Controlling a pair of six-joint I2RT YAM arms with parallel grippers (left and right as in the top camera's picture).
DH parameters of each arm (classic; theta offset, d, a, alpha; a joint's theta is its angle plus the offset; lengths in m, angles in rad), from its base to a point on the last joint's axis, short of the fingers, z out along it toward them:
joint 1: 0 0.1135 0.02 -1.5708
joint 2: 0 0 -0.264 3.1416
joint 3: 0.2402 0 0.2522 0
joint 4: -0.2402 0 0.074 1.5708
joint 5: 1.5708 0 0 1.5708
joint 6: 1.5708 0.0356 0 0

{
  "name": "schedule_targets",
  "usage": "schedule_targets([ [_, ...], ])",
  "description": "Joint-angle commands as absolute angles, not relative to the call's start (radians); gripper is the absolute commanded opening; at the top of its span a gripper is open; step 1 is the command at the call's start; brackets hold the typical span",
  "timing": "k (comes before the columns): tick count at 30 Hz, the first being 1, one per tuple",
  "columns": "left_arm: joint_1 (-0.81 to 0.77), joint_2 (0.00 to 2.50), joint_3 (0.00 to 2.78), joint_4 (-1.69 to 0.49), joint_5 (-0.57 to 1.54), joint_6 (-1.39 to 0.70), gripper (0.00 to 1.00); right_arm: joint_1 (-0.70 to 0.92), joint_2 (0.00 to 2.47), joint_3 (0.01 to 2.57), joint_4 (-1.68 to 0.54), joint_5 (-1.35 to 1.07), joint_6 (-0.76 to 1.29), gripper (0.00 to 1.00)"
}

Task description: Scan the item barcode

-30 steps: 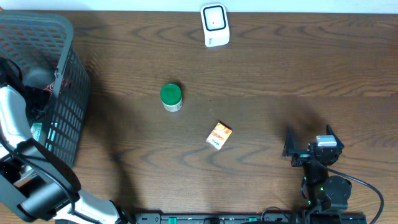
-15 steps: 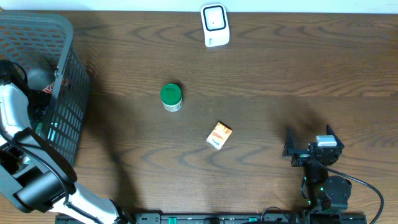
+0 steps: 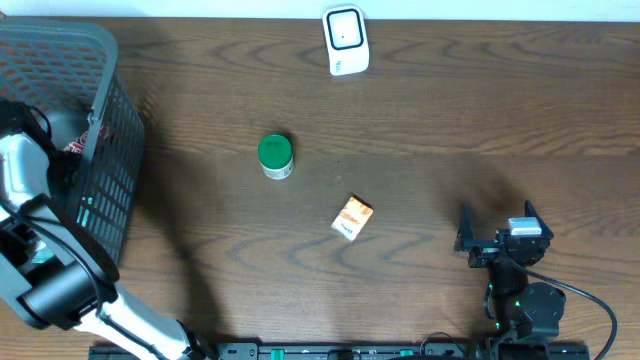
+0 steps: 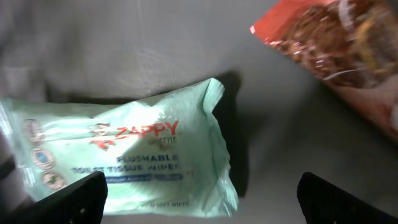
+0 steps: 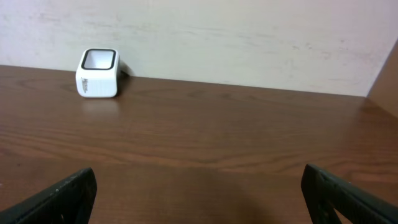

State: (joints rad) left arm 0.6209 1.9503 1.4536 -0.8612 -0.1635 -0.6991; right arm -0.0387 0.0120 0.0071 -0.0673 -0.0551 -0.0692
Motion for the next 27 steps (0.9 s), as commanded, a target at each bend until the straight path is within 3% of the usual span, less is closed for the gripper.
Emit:
schedule_targets([
  [1, 0.624, 1.978, 1.454, -0.867, -0.17, -0.72, 0.98, -0.031, 0.007, 0.006, -0.071, -0.054, -0.057, 0.99],
  [3, 0.624, 1.984, 1.454, -0.867, -0.171, -0.72, 0.99, -0.031, 0.007, 0.006, -0.071, -0.054, -0.057, 0.99],
  [6, 0.624, 1.99, 1.454, -0.876, -0.183, -0.72, 0.91, -0.031, 0.007, 0.006, -0.071, -0.054, -0.057, 0.99],
  [10, 0.624, 1.994, 1.441, -0.891, -0.232, -0.72, 0.88, -0.031, 0.007, 0.006, -0.071, -0.054, -0.057, 0.99],
  [14, 0.624, 2.001, 1.433, -0.91, -0.265, -0.72, 0.76, -0.031, 0.007, 0.006, -0.071, -0.054, -0.057, 0.99],
  [20, 0.624, 2.02, 1.43, -0.942, -0.279, -0.72, 0.75, -0.031, 0.007, 0.006, -0.071, -0.054, -0.057, 0.99],
  [22, 0.624, 2.024, 1.428, -0.949, -0.279, -0.72, 0.8, -0.031, 0.007, 0.006, -0.071, -0.054, -0.057, 0.99],
  [27, 0.624, 2.027, 1.409, -0.953, -0.283, -0.72, 0.8, -0.031, 0.007, 0.006, -0.071, -0.054, -0.057, 0.99],
])
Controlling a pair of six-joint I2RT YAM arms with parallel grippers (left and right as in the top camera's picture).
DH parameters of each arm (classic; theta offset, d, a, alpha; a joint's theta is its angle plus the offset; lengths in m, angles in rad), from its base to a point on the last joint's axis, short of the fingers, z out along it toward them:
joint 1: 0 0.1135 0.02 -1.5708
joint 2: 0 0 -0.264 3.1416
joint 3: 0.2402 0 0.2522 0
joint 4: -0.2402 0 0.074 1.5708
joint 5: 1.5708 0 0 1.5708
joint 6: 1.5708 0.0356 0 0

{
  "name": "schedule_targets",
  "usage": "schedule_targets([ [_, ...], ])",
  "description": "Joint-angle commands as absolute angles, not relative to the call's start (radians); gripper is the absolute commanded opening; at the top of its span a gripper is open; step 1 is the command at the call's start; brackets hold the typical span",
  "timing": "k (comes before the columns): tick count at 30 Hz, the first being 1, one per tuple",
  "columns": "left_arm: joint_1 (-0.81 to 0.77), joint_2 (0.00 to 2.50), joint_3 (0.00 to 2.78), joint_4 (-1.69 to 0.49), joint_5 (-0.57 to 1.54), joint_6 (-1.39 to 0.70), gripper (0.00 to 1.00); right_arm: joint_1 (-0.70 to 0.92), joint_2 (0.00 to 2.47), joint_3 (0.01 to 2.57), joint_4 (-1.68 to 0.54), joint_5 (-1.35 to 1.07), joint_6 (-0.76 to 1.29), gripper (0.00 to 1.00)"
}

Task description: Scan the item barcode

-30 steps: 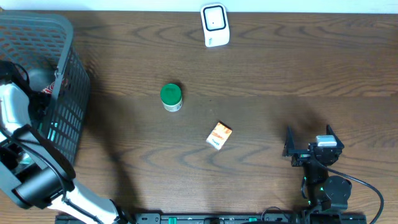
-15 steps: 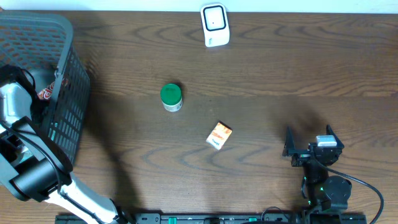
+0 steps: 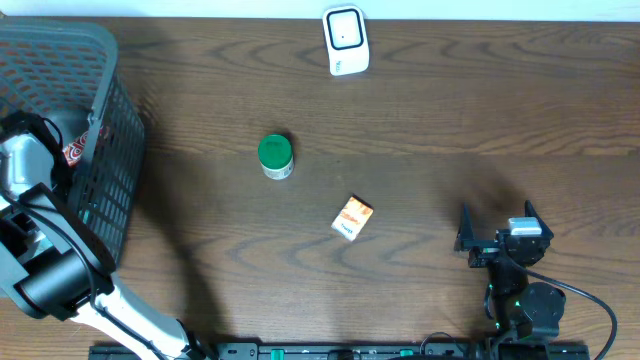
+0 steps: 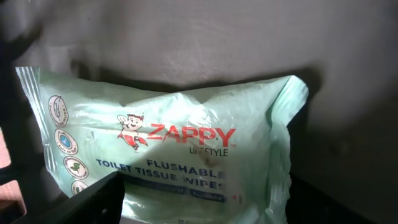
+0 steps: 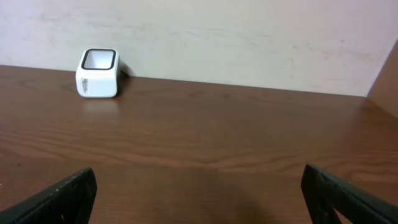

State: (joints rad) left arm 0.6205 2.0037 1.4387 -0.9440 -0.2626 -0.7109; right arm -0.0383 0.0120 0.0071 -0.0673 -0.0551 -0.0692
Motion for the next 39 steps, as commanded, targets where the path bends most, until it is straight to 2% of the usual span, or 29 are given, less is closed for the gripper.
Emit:
schedule_targets([
  [1, 0.624, 2.028, 1.403, -0.955, -0.283, -0.72, 0.8, -0.031, 0.007, 0.006, -0.071, -0.054, -0.057, 0.99],
  [2, 0.624, 2.028, 1.398, -0.958, -0.282, -0.72, 0.74, -0.031, 0.007, 0.006, -0.071, -0.054, -0.057, 0.99],
  [3, 0.624, 2.028, 1.394, -0.962, -0.282, -0.72, 0.61, -0.031, 0.007, 0.006, -0.071, -0.054, -0.057, 0.99],
  [6, 0.624, 2.028, 1.393, -0.968, -0.282, -0.72, 0.32, -0.031, 0.007, 0.006, -0.071, -0.054, -0.057, 0.99],
  [8, 0.625, 2.028, 1.393, -0.968, -0.282, -0.72, 0.19, -0.031, 0.007, 0.006, -0.071, -0.054, -0.057, 0.99],
  [9, 0.625, 2.028, 1.393, -0.968, -0.282, -0.72, 0.09, -0.031, 0.007, 0.006, -0.071, -0.054, -0.057, 0.99],
  [23, 0.632, 1.941, 1.668, -1.201, -0.28, -0.72, 0.07, -0.031, 0.007, 0.006, -0.072, -0.054, -0.057, 0.99],
  [39, 0.633, 1.863, 1.674, -1.201, -0.218, -0.719, 0.08, -0.031, 0.007, 0.006, -0.071, -0.054, -0.057, 0.99],
])
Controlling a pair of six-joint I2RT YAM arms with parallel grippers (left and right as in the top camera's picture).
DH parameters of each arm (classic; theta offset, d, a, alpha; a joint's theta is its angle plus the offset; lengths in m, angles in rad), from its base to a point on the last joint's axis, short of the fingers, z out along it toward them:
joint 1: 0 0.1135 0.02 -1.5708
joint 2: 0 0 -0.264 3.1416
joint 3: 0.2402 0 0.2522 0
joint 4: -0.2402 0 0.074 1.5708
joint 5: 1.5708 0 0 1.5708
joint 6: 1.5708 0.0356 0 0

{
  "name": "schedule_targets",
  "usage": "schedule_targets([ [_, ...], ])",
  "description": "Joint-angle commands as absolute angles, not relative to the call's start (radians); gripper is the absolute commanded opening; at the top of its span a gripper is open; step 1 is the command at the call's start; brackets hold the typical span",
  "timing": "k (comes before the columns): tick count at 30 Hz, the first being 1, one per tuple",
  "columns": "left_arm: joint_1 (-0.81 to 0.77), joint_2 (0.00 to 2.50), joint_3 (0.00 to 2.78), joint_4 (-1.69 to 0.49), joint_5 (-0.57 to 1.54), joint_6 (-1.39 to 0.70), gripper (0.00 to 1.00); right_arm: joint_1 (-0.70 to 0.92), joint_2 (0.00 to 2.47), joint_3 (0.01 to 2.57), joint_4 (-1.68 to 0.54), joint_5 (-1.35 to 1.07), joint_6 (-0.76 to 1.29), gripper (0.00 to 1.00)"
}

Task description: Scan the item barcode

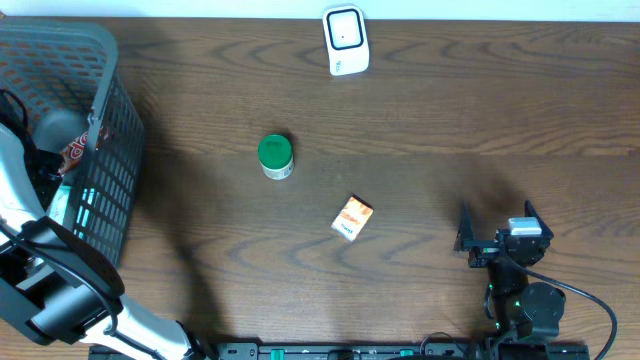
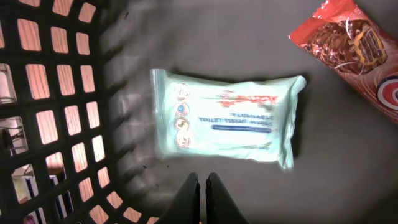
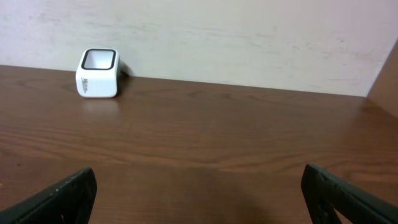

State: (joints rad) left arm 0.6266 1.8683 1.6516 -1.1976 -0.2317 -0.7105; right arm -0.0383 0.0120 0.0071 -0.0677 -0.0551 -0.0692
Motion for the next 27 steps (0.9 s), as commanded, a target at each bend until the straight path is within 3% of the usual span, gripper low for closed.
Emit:
schedule_targets([
  [1, 0.633, 1.863, 1.674, -1.204, -0.218, -0.72, 0.07, -0.031, 0.007, 0.006, -0.071, -0.054, -0.057, 0.99],
  [4, 0.633, 1.863, 1.674, -1.225, -0.219, -0.719, 0.12, -0.031, 0.007, 0.006, -0.071, -0.054, -0.057, 0.99],
  [7, 0.633, 1.863, 1.673, -1.233, -0.221, -0.617, 0.6, -0.031, 0.007, 0.006, -0.071, -0.054, -0.057, 0.99],
  [8, 0.633, 1.863, 1.673, -1.231, -0.221, -0.551, 0.72, -0.031, 0.007, 0.006, -0.071, -0.054, -0.057, 0.99],
  [10, 0.633, 1.863, 1.673, -1.224, -0.221, -0.42, 0.87, -0.031, 0.007, 0.006, -0.071, -0.054, -0.057, 0.99],
  [12, 0.633, 1.863, 1.673, -1.214, -0.221, -0.296, 0.89, -0.031, 0.007, 0.006, -0.071, -0.054, -0.057, 0.99],
  [13, 0.633, 1.863, 1.673, -1.215, -0.221, -0.258, 0.99, -0.031, 0.007, 0.006, -0.071, -0.054, -0.057, 0.99],
  [19, 0.633, 1.863, 1.66, -1.191, -0.228, -0.184, 0.98, -0.031, 0.007, 0.006, -0.071, -0.054, -0.057, 0.99],
  [23, 0.633, 1.869, 1.607, -1.103, -0.202, 0.12, 0.98, -0.031, 0.007, 0.006, -0.071, -0.054, -0.057, 0.99],
  [27, 0.643, 1.871, 1.526, -0.991, -0.202, 0.272, 0.98, -0.031, 0.007, 0.006, -0.071, -0.054, -0.057, 0.99],
])
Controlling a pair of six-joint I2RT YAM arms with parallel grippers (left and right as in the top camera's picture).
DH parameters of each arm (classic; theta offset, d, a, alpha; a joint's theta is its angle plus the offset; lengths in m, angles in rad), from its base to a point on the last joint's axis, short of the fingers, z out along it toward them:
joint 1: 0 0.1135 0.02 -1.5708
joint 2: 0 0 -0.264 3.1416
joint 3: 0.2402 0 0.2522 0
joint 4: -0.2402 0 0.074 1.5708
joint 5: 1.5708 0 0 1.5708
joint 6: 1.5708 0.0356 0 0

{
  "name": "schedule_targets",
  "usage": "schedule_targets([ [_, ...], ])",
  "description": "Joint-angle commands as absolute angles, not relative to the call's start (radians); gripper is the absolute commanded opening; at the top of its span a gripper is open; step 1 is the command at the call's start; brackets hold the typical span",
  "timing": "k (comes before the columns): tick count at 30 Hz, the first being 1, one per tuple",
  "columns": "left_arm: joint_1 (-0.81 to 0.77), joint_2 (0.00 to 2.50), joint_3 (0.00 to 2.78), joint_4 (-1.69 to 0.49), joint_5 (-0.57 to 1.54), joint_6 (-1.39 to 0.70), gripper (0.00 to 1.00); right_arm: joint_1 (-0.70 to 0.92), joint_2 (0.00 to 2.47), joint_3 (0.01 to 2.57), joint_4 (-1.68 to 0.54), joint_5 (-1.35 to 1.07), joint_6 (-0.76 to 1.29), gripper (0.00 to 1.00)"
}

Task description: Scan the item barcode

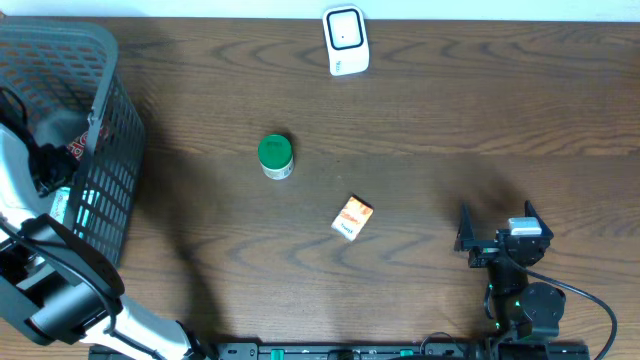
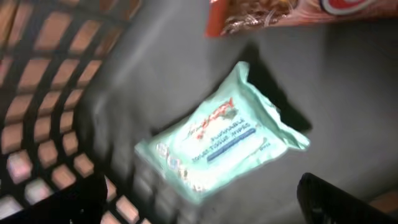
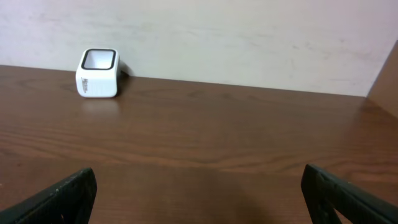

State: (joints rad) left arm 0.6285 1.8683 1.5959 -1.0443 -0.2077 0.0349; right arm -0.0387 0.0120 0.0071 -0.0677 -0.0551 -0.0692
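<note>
A pale green pack of wipes lies on the floor of the grey basket, aslant in the left wrist view. An orange-red snack bag lies just beyond it. My left gripper hangs open inside the basket above the pack, holding nothing; the picture is blurred. The white barcode scanner stands at the table's far edge, also in the right wrist view. My right gripper rests open near the front right of the table, empty.
A green-lidded jar and a small orange box stand on the brown table between basket and scanner. The basket's lattice wall is close to the left of my left gripper.
My left gripper was shut above the wipes pack and is now open, nearer the pack and tilted. The pack lies on the basket floor. The right arm has not moved.
My left gripper was open low over the wipes pack, then open with its fingers either side of it. After that it stood higher and shut with nothing in it, the pack left lying. Now it is open over the pack again. The right arm stayed still.
</note>
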Motion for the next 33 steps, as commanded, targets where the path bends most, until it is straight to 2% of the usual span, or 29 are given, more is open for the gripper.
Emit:
schedule_targets([
  [1, 0.648, 1.872, 1.491, -0.957, -0.202, 0.313, 0.98, -0.031, 0.007, 0.006, -0.071, -0.054, -0.057, 0.99],
  [7, 0.659, 1.875, 1.366, -0.871, -0.184, 0.495, 0.98, -0.031, 0.007, 0.006, -0.071, -0.054, -0.057, 0.99],
  [14, 0.686, 1.877, 1.296, -0.804, -0.138, 0.591, 0.98, -0.031, 0.007, 0.006, -0.071, -0.054, -0.057, 0.99],
  [20, 0.721, 1.89, 1.265, -0.71, -0.128, 0.596, 0.98, -0.031, 0.007, 0.006, -0.071, -0.054, -0.057, 0.99],
  [22, 0.736, 1.908, 1.265, -0.69, -0.064, 0.598, 0.98, -0.031, 0.007, 0.006, -0.071, -0.054, -0.057, 0.99],
  [29, 0.747, 2.001, 1.265, -0.701, 0.027, 0.585, 0.98, -0.031, 0.007, 0.006, -0.071, -0.054, -0.057, 0.99],
  [33, 0.747, 2.013, 1.265, -0.706, 0.04, 0.54, 0.84, -0.031, 0.007, 0.006, -0.071, -0.054, -0.057, 0.99],
])
